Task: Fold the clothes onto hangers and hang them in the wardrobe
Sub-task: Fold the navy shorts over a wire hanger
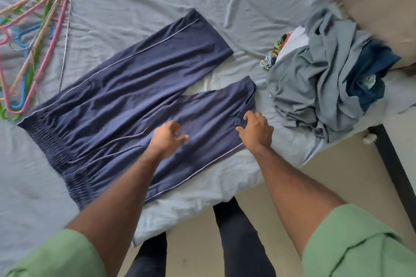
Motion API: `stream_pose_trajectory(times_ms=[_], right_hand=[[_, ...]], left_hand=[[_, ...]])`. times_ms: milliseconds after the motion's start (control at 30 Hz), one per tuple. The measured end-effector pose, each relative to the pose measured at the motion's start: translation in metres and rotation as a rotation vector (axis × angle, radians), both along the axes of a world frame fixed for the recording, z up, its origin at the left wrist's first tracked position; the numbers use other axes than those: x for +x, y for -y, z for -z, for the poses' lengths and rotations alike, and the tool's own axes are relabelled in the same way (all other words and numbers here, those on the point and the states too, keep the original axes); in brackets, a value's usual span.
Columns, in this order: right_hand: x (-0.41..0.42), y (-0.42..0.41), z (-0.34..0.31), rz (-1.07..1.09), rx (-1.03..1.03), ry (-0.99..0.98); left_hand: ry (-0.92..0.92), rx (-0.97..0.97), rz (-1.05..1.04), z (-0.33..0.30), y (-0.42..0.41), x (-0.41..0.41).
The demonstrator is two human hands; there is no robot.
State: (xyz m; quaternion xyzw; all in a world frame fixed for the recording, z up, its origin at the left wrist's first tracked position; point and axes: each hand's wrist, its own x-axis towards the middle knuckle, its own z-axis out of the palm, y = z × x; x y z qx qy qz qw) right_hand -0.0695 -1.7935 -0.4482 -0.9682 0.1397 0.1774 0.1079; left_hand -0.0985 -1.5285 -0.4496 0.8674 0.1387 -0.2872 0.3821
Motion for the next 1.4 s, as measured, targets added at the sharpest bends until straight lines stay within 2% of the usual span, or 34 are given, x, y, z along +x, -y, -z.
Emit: stream_pose_trajectory(times_ms=[67, 167, 200, 233, 300, 433, 667, 767, 900, 1000, 1067, 1167, 1233, 1400], right_hand=[[0.000, 0.014, 0.006, 0.086, 0.078, 0.062], [0.000, 0.046, 0.004, 0.633, 0.154, 0.160], [0.001, 0.055, 0.001, 0.727, 0.142, 0.162], [0.000, 0.062, -0.001, 0.718, 0.111, 0.164], [0.001, 0.069, -0.004, 0.502, 0.076, 0.198], [0.033, 0.072, -0.002, 0.101, 0.187, 0.189], [0.157, 0.038, -0.002, -0.336, 0.308, 0.237], [0.218, 0.014, 0.001, -0.393, 0.350, 0.260], [0.287, -0.024, 0.005, -0.420, 0.393, 0.281], [0.323, -0.056, 0.010, -0.474, 0.416, 0.276], [0.342, -0.078, 0.014, -0.527, 0.429, 0.222], [0.358, -0.107, 0.020, -0.596, 0.442, 0.032], [0.365, -0.119, 0.025, -0.631, 0.403, -0.021], [0.376, -0.132, 0.041, -0.618, 0.256, -0.035]], left_hand=[[-0.013, -0.022, 0.003, 0.004, 0.023, 0.014], [-0.023, -0.036, 0.030, 0.006, 0.051, 0.029], [-0.024, -0.033, 0.039, 0.006, 0.060, 0.035], [-0.027, -0.028, 0.046, 0.006, 0.066, 0.040], [-0.025, -0.018, 0.054, 0.006, 0.079, 0.052], [-0.003, -0.027, 0.038, 0.004, 0.087, 0.079], [0.161, 0.092, -0.033, -0.003, 0.030, 0.145], [0.205, 0.204, -0.119, -0.003, -0.012, 0.172], [0.213, 0.281, -0.374, -0.004, -0.060, 0.198], [0.224, 0.340, -0.455, 0.001, -0.087, 0.205], [0.214, 0.426, -0.434, 0.002, -0.105, 0.207], [0.063, 0.615, -0.278, 0.004, -0.129, 0.200], [0.000, 0.637, -0.183, 0.010, -0.139, 0.191], [0.020, 0.641, -0.159, 0.024, -0.143, 0.189]])
